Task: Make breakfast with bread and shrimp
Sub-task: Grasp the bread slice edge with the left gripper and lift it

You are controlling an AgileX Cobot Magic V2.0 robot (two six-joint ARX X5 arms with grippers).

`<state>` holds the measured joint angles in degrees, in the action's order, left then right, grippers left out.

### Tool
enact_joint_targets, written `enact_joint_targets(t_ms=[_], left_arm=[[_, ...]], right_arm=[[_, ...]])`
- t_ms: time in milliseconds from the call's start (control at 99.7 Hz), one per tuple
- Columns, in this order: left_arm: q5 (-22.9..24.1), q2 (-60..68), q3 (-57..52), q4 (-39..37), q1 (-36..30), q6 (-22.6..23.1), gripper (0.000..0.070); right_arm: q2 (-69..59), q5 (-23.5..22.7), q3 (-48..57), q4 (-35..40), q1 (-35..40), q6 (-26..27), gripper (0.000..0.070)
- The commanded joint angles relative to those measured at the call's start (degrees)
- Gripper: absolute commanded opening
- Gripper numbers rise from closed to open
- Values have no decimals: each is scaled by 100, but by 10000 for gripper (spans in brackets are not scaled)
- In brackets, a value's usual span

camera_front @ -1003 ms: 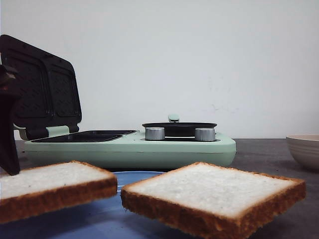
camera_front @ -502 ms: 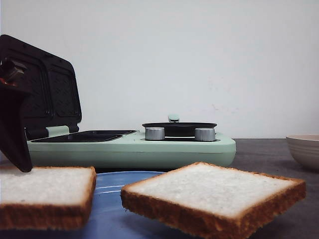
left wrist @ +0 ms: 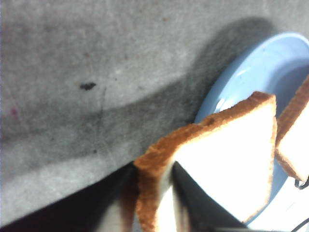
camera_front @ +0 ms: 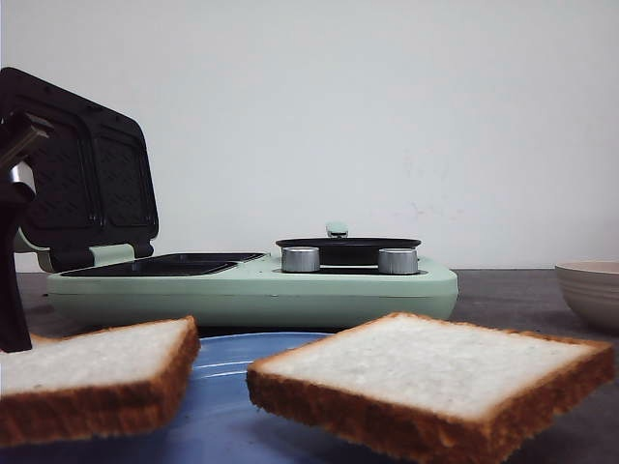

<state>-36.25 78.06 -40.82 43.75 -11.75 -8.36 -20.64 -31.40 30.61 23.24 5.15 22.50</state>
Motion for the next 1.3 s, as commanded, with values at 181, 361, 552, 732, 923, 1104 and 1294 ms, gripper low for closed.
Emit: enact_joint_targets(t_ms=[181,361,552,732,923,1104,1294], left_arm=[[-452,92,-120,164,-28,177,0],[-490,-46,-337,321,-26,214,0],[-492,-450,-684,328,-28,214,0],[-490,-791,-1222,273,-28,203,0],[-483,-839,-1818,131,-28,90,0],[-439,-839,-2214,-236,-39,-98,0],[127,-839,-2452,-1187,-61,-697,0]], right_arm=[[-7,-11,63,-42,9,-61,454],[-7,-13,63,-42,9,-61,454],[-7,-11,63,-42,9,-61,454],[-7,-11,63,-44,9,-61,454],[-7,-11,63,-46,9,-61,454],[-7,-11,63,-46,9,-61,454],[-7,-7,63,-50,9,-66,454]])
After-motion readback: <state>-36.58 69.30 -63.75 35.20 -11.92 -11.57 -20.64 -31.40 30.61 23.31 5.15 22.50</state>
